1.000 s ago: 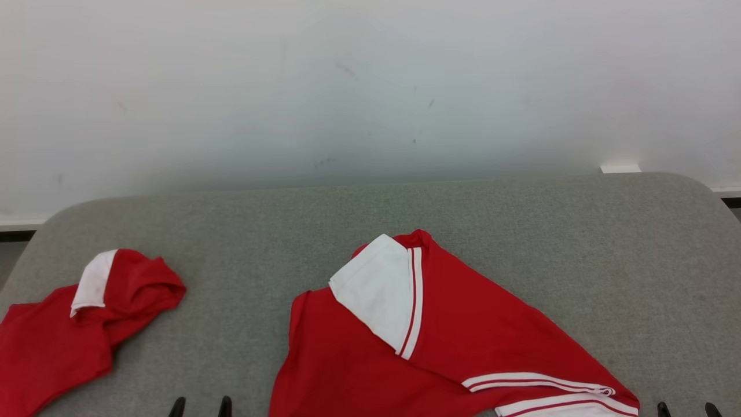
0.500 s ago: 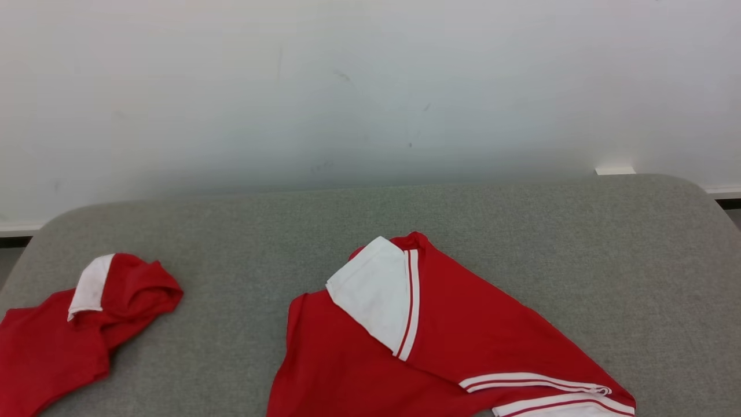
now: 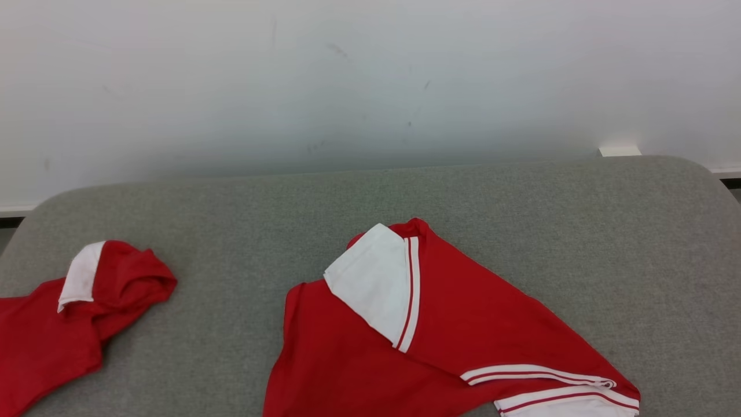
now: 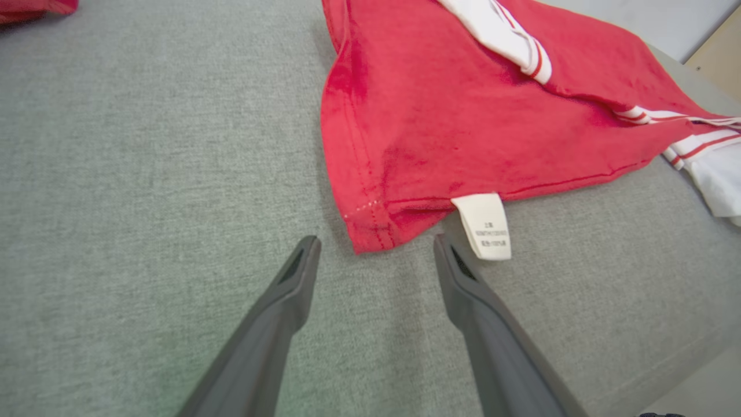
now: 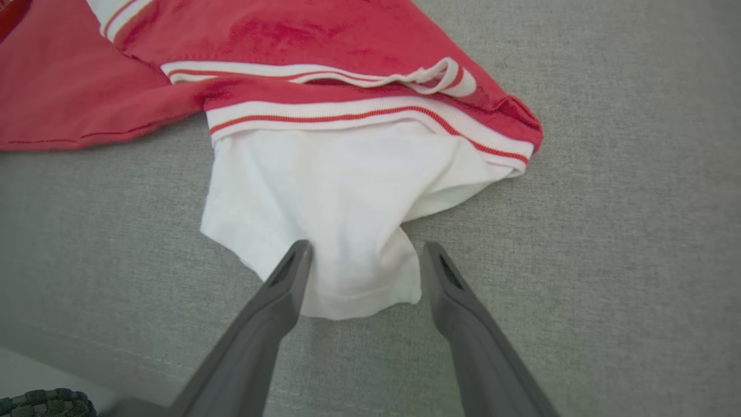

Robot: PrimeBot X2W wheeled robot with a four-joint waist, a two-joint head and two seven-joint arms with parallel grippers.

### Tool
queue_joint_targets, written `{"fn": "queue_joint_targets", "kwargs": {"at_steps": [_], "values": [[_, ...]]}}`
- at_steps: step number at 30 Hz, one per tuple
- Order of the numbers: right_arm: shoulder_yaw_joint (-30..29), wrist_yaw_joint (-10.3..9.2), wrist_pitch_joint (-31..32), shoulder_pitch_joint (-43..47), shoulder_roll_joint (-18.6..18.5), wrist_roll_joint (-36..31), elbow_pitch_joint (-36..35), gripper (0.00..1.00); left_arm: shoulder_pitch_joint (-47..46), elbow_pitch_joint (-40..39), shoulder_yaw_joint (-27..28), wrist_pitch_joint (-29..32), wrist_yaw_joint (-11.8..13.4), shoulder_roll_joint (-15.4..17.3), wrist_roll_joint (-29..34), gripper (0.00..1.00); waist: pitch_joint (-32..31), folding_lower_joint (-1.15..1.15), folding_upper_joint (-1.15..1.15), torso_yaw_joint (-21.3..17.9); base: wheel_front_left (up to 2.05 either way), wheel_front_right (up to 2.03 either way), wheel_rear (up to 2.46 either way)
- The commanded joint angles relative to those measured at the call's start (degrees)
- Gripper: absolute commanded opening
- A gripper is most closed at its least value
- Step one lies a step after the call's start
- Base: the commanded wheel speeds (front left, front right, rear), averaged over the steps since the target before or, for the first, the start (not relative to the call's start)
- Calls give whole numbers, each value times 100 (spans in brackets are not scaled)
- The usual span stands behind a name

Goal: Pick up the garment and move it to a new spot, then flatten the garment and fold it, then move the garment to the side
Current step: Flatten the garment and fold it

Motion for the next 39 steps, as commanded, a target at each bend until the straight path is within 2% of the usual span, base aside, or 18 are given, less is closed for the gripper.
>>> {"fn": "queue_joint_targets", "kwargs": {"at_steps": [1, 7, 19, 21, 22, 23, 24, 25, 26, 27, 31, 37, 39], "values": [[17, -15, 7, -97, 0, 3, 69, 100, -99, 34, -17, -20, 11, 69, -36, 100, 43, 0, 0, 15, 0, 0, 0], [217, -15, -28, -452, 51, -62, 430, 100, -372, 273, -327, 73, 11, 194, -295, 100, 214, 0, 0, 22, 0, 0, 0], [554, -15, -152, -898, 135, 86, 935, 100, -828, 475, -539, -72, 11, 340, -749, 100, 539, 0, 0, 11, 0, 0, 0], [650, -15, -89, -993, 202, 141, 1055, 100, -898, 510, -615, -70, 11, 405, -774, 49, 592, 0, 0, -3, 0, 0, 0], [714, -15, -31, -1047, 235, 157, 1135, 100, -926, 540, -657, -71, 11, 425, -816, 35, 611, 0, 0, -9, 0, 0, 0], [781, -15, 30, -1099, 253, 174, 1229, 100, -951, 569, -692, -68, 11, 432, -868, 14, 626, 0, 0, -12, 0, 0, 0], [853, -15, 138, -1129, 298, 258, 1318, 100, -978, 596, -741, -53, 11, 442, -899, 0, 637, 0, 0, -14, 0, 0, 0], [956, -15, 268, -1161, 335, 332, 1401, 96, -998, 625, -821, -23, 10, 457, -956, 0, 641, 0, 0, -16, 0, 0, 0], [1059, -7, 369, -1201, 352, 424, 1443, 44, -1011, 646, -895, -6, 10, 468, -1031, 0, 637, 0, 0, -15, 0, 0, 0], [1131, 1, 394, -1227, 400, 580, 1447, 0, -1015, 665, -976, 9, 9, 488, -1098, 0, 623, 0, 0, -11, 0, 0, 0], [1216, 26, 196, -1284, 459, 1365, 1054, 0, -967, 597, -1177, 43, 7, 519, -1467, 0, 485, 0, 0, 12, 0, 0, 0], [887, -7, -206, -1267, 131, 2723, -134, 0, -874, -155, -1216, 210, 7, 648, -2421, 0, 157, 0, 0, 39, 0, 0, 0], [832, -7, -252, -1246, 54, 2895, -363, 0, -838, -389, -1206, 252, 7, 693, -2642, 0, 93, 0, 0, 43, 0, 0, 0]]}}
